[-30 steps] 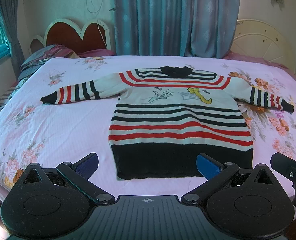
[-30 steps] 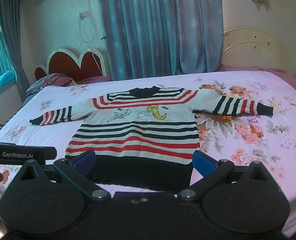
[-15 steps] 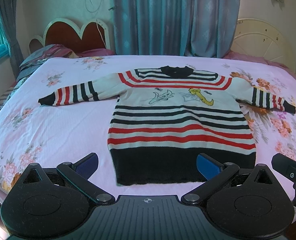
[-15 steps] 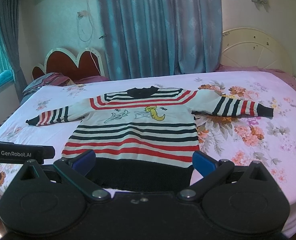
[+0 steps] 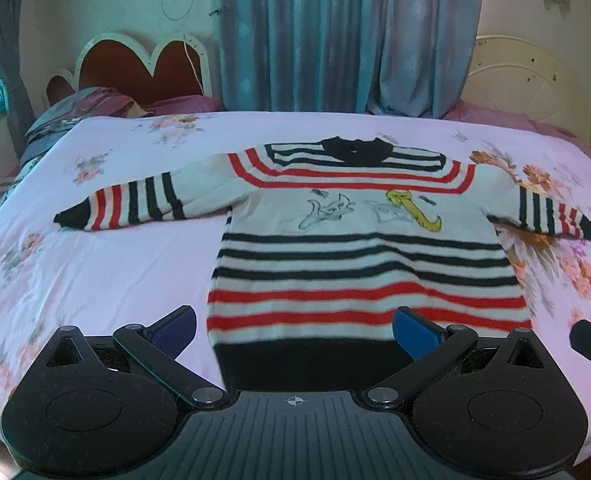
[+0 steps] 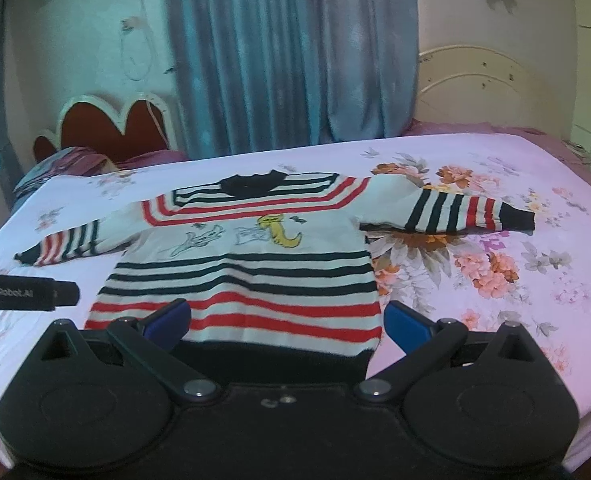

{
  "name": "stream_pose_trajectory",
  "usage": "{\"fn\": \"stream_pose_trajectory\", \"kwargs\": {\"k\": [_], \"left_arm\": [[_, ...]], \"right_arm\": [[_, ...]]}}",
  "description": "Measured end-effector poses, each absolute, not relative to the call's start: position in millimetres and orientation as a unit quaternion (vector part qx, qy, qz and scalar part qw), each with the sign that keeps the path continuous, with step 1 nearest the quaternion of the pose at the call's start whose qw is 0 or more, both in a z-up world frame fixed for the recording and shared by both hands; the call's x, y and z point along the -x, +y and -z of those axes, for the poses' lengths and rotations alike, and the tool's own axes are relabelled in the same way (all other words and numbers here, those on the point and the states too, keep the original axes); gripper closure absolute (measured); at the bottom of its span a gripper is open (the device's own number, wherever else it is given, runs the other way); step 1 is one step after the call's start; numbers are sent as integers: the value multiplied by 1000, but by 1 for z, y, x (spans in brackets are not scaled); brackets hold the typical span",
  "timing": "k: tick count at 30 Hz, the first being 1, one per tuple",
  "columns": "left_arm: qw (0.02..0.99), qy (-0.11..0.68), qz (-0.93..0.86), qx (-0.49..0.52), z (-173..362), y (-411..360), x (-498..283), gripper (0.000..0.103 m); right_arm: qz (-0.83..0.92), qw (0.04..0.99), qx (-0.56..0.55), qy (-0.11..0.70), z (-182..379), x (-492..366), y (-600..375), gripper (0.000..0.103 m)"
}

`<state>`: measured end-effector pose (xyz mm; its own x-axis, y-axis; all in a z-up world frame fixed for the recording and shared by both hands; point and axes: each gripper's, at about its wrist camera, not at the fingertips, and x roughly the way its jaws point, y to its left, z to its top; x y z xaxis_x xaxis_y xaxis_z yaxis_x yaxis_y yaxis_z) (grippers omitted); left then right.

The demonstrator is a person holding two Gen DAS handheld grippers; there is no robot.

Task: Fold small clothes
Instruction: 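Move the right gripper to the black sleeve cuff and close on it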

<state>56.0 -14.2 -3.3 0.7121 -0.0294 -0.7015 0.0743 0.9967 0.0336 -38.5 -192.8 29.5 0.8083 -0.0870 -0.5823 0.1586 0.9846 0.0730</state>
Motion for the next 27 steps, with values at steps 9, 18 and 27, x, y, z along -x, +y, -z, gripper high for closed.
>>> {"fn": "stream_pose_trajectory", "kwargs": {"k": [9, 18, 27], "left_arm": [[922, 383, 40, -36, 14, -8, -136, 0], [920, 386, 58, -38, 22, -9, -202, 0], [916, 398, 54, -25, 41, -31, -245, 0]], "right_arm": [[110, 943, -71, 306, -23, -20, -202, 1], [159, 934, -80, 310, -15, -67, -211, 1], [183, 923, -98, 323, -4, -103, -250, 1]]}}
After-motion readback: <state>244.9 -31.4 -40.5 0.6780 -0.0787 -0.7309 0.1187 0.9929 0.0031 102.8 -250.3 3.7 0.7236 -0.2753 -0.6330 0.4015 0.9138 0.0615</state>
